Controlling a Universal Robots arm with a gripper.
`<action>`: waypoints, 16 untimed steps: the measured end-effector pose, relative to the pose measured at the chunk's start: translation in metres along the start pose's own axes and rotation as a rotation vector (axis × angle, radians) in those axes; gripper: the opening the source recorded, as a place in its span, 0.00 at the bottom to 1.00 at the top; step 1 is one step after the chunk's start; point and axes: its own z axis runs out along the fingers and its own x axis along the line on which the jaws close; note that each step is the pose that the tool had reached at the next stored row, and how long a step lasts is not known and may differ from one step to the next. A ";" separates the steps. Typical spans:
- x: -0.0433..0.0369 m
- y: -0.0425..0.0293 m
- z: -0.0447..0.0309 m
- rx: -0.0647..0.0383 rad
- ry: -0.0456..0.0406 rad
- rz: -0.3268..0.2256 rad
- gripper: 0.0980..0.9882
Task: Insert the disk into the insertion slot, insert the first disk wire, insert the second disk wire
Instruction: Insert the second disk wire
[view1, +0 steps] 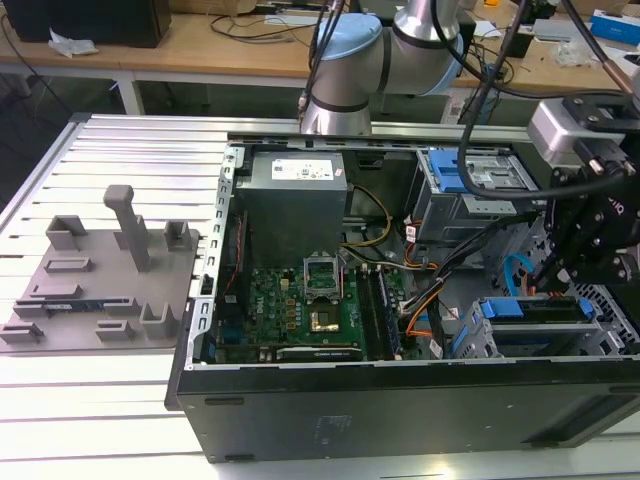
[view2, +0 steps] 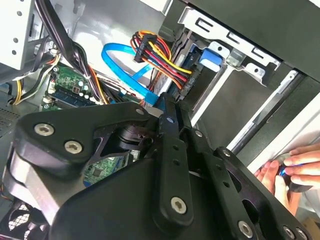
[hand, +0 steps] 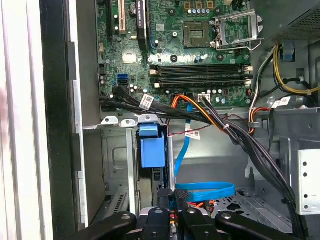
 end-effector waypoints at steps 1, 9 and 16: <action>0.0007 0.0000 0.0000 0.000 -0.0009 0.000 0.07; 0.0019 -0.0001 0.0006 0.000 -0.0015 0.000 0.07; 0.0031 -0.0002 0.0033 -0.001 -0.0108 0.000 0.07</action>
